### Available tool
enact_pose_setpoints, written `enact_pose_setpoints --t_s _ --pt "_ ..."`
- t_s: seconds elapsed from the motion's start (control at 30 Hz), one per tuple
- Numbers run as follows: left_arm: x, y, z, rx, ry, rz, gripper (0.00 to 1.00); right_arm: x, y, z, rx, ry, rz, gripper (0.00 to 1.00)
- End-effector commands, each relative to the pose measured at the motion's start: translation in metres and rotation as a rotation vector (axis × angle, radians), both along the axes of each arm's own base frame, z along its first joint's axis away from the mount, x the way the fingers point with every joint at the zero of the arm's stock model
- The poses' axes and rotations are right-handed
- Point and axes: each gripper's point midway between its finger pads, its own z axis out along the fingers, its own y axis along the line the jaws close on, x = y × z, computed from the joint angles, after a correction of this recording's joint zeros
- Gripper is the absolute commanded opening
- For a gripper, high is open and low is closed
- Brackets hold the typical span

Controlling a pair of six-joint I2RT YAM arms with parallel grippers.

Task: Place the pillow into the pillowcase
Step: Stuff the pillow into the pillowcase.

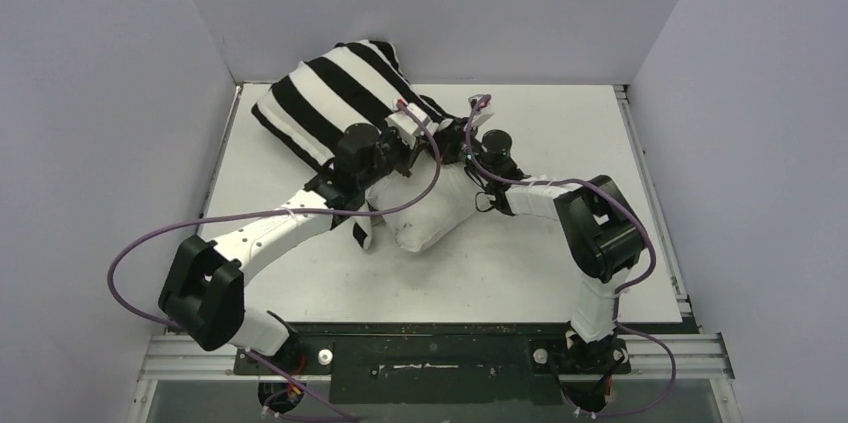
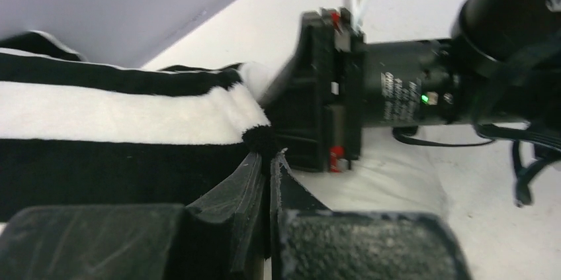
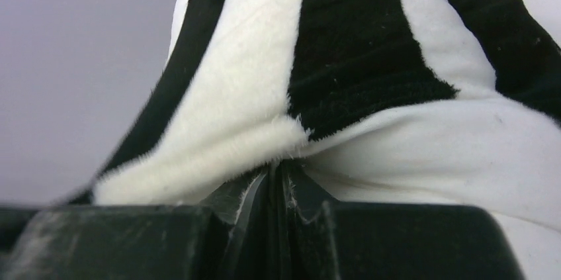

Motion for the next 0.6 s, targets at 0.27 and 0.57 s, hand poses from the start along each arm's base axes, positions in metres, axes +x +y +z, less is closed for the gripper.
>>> enact_pose_setpoints --t_s 0.27,0.57 --pt "-0.135 -0.098 -0.023 -0.368 0.2 -0.292 0.0 0.023 -0.013 0.007 0.482 0.117 -0.215 0.0" --pt "-0.056 -0.021 0.005 -0.325 0.212 0.147 0.39 0.001 -0.046 0.012 0.199 0.095 -0.197 0.39"
